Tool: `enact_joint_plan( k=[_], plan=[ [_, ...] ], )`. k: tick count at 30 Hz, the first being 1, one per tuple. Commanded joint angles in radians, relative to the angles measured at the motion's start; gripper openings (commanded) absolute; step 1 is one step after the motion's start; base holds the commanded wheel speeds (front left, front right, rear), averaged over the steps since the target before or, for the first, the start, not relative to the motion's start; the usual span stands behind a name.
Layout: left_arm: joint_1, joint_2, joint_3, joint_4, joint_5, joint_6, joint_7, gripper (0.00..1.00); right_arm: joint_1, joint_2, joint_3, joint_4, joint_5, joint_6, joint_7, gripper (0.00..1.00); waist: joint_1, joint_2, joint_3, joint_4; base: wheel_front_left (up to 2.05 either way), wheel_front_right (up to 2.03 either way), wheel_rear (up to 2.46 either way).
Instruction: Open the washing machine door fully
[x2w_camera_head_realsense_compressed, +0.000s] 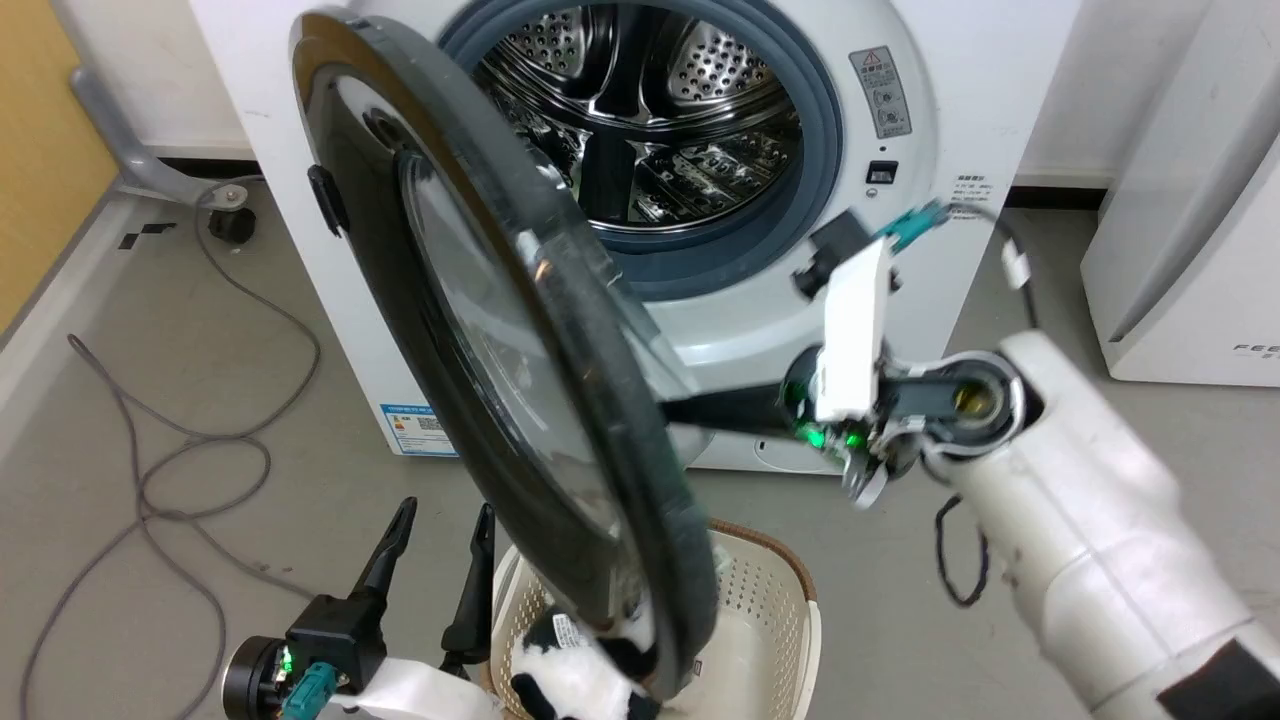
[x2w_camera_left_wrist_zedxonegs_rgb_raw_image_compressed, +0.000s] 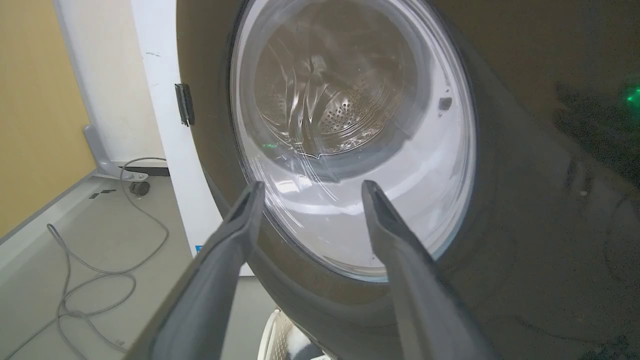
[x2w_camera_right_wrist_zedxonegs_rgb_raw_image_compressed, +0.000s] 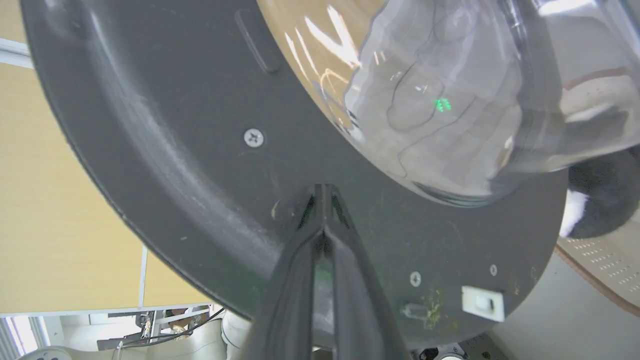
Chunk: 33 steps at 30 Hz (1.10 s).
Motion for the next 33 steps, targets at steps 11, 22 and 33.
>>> enact_joint_plan(
  k=[11, 22, 33],
  plan=[
    [0.013, 0.001, -0.001, -0.006, 0.013, -0.009, -0.005, 1.00, 0.131, 0.041, 0.048, -0.123, 0.043, 0.001, -0.001, 0.00, 0.0002, 0.0000, 0.009, -0.017, 0.00, 0.00, 0.00],
    [0.019, 0.001, 0.009, -0.009, 0.009, -0.009, -0.005, 1.00, 0.322, 0.009, -0.067, -0.261, -0.015, 0.001, -0.363, 1.00, 0.0002, 0.0000, 0.011, -0.039, 0.00, 0.00, 0.00],
    [0.038, 0.001, 0.024, -0.009, 0.003, 0.002, -0.005, 1.00, 0.734, -0.078, -0.297, -0.415, -0.224, 0.001, -0.955, 1.00, 0.0002, 0.0000, -0.015, -0.057, 0.00, 0.00, 0.00]
  ],
)
